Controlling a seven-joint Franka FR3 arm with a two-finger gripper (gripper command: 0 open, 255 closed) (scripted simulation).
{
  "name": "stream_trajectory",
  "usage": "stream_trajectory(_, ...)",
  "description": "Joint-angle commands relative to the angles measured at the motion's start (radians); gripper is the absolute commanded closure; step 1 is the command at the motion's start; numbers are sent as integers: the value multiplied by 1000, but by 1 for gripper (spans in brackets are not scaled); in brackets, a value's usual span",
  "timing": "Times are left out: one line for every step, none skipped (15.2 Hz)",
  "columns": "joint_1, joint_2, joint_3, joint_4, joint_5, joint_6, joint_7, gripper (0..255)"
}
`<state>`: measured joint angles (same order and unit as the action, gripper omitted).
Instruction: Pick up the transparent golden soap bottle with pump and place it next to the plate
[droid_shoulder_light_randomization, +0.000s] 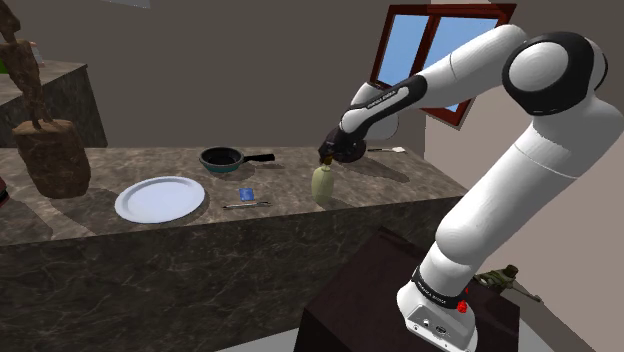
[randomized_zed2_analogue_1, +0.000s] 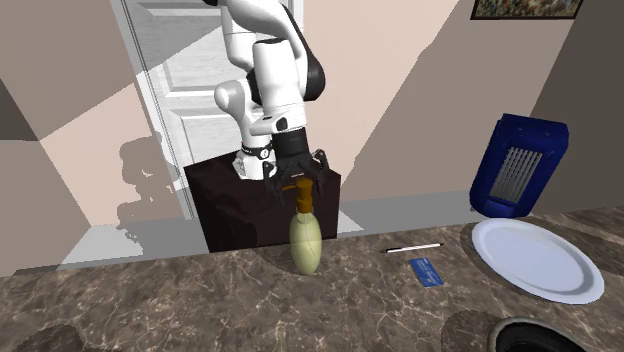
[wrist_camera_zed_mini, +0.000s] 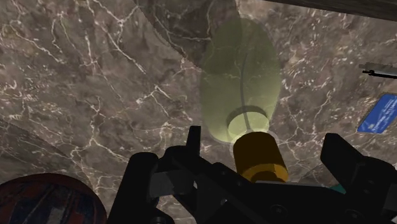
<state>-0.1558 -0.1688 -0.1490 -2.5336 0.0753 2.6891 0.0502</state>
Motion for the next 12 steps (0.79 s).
stream_trajectory(5,30,-2,3,12,28,-9,0)
stream_trajectory(7,45,-3,4,19,41,-14,0)
stream_trajectory(11,69,-5,7,31,62,-22,0)
stream_trajectory(11,69,-5,7,31,62,-22,0)
stream_trajectory(11,69,-5,7,31,62,-22,0)
stream_trajectory(11,69,-5,7,31,62,-22,0)
stream_trajectory(11,69,-5,7,31,62,-22,0)
stream_trajectory(11,69,-5,7,31,62,-22,0)
stream_trajectory(11,69,-5,7,31,62,-22,0)
stream_trajectory(11,69,-5,7,31,62,-22,0)
stream_trajectory(11,69,-5,7,31,62,-22,0)
stream_trajectory(11,69,-5,7,31,62,-22,255)
